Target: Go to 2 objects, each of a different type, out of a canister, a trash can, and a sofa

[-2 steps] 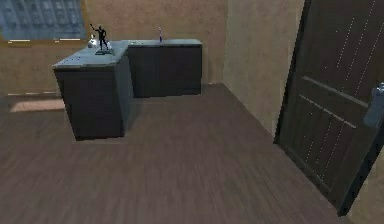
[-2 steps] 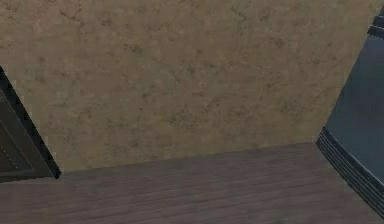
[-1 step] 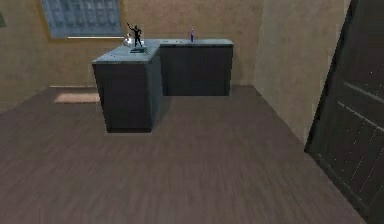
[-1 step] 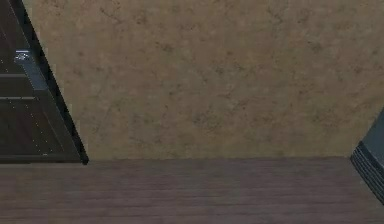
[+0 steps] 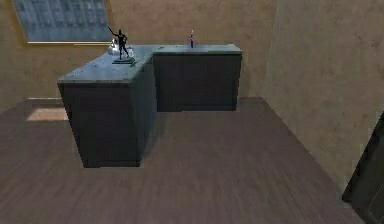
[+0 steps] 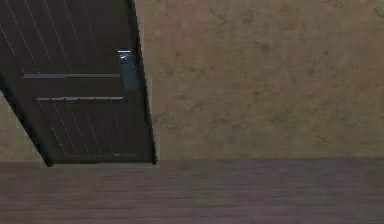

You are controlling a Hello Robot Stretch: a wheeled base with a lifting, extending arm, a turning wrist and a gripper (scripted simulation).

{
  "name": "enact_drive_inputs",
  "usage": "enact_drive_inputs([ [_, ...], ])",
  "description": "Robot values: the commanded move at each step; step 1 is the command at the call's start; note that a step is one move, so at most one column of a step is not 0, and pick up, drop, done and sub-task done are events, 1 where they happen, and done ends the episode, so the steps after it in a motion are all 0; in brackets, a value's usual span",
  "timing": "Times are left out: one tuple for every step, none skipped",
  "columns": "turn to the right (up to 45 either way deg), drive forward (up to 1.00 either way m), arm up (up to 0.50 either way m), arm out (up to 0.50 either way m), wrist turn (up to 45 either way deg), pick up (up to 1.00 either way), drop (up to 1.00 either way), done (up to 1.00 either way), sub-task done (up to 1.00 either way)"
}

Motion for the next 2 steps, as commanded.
enact_drive_inputs([
  [-42.0,0.0,0.0,0.0,0.0,0.0,0.0,0.0,0.0],
  [0.0,0.2,0.0,0.0,0.0,0.0,0.0,0.0,0.0],
])
